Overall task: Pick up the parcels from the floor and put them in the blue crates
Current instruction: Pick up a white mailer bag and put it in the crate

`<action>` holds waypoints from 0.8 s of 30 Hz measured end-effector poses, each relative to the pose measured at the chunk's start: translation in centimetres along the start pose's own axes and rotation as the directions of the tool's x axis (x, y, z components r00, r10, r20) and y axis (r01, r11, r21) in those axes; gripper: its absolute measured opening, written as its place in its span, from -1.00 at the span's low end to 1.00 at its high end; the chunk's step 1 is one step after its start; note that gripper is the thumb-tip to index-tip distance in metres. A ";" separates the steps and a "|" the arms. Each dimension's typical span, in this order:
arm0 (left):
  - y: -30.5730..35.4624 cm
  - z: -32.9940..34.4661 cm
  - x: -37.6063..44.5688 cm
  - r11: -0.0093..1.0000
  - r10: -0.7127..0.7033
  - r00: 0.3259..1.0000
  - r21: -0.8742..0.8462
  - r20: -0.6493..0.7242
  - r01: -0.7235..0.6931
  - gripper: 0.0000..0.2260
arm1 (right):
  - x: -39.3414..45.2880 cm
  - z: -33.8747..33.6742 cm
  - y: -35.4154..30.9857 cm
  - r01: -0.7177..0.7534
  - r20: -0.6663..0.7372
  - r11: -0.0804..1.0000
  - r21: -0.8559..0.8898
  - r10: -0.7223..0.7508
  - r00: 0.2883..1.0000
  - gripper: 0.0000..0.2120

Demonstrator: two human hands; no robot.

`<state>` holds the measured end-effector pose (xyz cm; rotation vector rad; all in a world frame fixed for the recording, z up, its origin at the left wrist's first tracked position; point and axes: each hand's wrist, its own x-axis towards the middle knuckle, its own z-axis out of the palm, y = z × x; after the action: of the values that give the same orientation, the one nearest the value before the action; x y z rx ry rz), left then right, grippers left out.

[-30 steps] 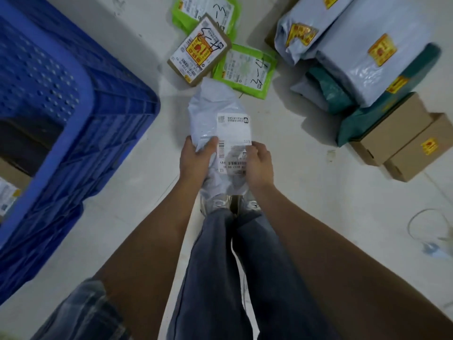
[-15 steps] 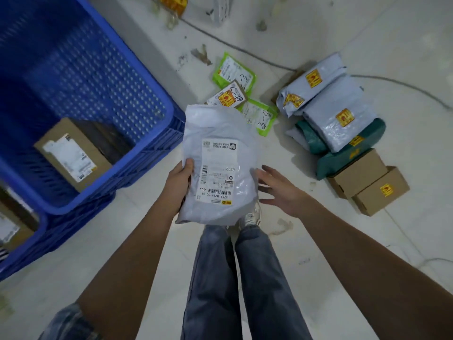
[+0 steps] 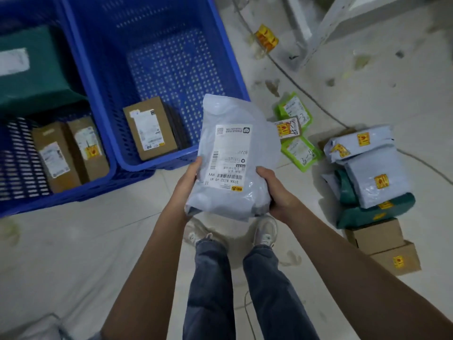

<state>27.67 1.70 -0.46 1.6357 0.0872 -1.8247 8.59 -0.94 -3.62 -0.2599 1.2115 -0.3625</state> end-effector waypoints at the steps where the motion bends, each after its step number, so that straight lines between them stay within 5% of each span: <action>1: 0.4 -1.3 -0.6 0.999 0.052 0.998 0.000 -0.026 -0.052 -0.77 | 0.5 1.6 0.0 0.010 0.004 1.000 0.005 -0.010 1.000 -0.22; 3: 1.1 -4.2 -2.0 0.985 0.174 0.983 0.024 -0.065 -0.173 -0.94 | 1.5 4.9 0.1 0.030 0.042 1.000 -0.002 -0.030 0.999 -0.24; 10: 3.6 -15.3 -4.0 0.842 0.275 0.957 -0.457 -0.095 -0.287 -0.49 | 5.0 17.5 1.2 0.006 0.105 0.993 -0.119 0.006 0.994 -0.15; 16: 4.3 -20.6 -3.5 0.848 0.453 0.840 -0.146 -0.298 -0.509 -0.06 | 7.6 28.5 5.2 0.082 0.199 0.988 -0.133 -0.054 0.979 -0.03; 24: 5.2 -29.4 -1.7 0.858 0.356 0.796 -0.166 -0.489 -0.486 -0.05 | 10.7 34.9 9.6 -0.007 0.242 0.945 -0.328 0.091 0.966 -0.03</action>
<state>55.47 12.30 -3.14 1.6664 0.1584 -1.0225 45.98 3.57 -4.86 -0.5439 1.0168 -0.0783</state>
